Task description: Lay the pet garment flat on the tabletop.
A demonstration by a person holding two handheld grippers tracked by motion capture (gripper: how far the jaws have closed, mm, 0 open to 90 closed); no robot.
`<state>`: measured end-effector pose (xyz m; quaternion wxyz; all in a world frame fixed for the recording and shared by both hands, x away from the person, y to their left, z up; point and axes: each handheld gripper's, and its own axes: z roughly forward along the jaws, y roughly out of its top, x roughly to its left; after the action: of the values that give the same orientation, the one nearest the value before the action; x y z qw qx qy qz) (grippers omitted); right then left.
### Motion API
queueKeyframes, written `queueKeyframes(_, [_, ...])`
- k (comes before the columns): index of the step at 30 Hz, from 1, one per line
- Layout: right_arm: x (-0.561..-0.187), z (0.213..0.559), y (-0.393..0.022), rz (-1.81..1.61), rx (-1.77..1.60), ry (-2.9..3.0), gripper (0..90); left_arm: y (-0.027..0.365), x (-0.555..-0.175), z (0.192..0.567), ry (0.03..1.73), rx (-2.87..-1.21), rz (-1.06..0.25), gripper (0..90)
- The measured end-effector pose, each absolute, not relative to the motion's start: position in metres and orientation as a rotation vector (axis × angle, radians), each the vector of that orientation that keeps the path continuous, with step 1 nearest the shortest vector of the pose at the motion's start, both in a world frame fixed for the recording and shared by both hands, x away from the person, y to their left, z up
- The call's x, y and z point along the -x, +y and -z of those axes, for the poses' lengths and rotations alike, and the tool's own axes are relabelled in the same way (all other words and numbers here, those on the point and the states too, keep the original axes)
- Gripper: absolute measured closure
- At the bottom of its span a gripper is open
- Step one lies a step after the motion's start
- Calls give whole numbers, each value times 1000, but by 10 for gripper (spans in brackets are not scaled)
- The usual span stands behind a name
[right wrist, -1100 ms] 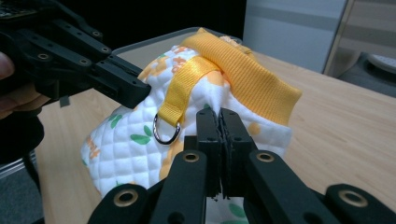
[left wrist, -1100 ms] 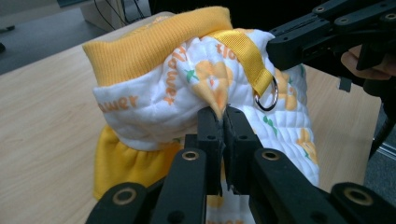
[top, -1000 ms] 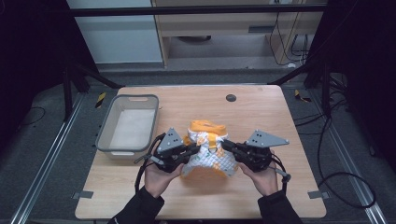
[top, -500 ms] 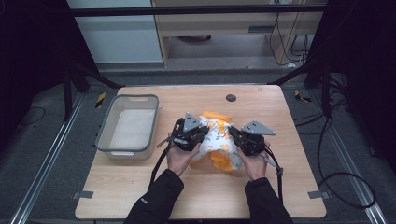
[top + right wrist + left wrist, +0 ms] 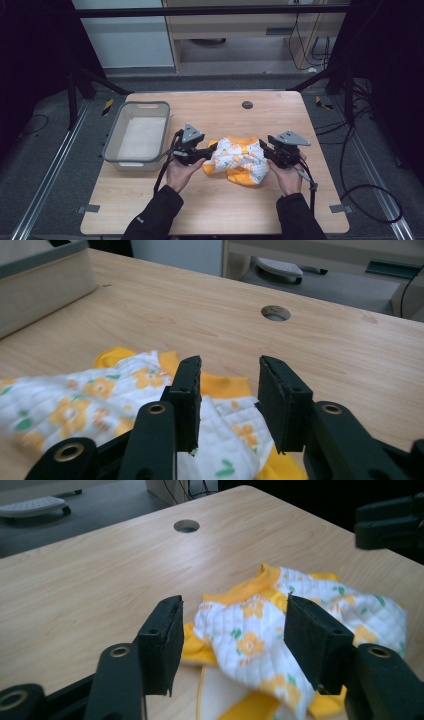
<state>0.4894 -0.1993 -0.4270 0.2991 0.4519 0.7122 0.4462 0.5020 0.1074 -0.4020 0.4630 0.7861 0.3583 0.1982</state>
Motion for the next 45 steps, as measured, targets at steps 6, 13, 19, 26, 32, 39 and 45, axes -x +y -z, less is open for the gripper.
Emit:
queueKeyframes(6, [-459, 424, -207, -1246, -1183, 1952, 536, 134, -473, 415, 856, -1990, -518, 351])
queueKeyframes(13, [-426, 430, -204, -1294, -1159, 2034, 480, 138, -453, 436, 819, -2017, -488, 329])
queueKeyframes(19, [-406, 445, -208, -1273, -1169, 2073, 470, 132, -451, 452, 833, -2066, -508, 331])
queueKeyframes(26, [-405, 472, -209, -1225, -1240, 2163, 499, 120, -458, 469, 828, -2127, -503, 337])
queueKeyframes(32, [-415, 487, -203, -1206, -1291, 2212, 491, 107, -464, 481, 824, -2158, -486, 360])
queueKeyframes(39, [-428, 494, -191, -1166, -1298, 2242, 512, 95, -467, 487, 831, -2163, -471, 497])
queueKeyframes(45, [-434, 495, -190, -1185, -1314, 2264, 699, 93, -468, 489, 852, -2178, -446, 701])
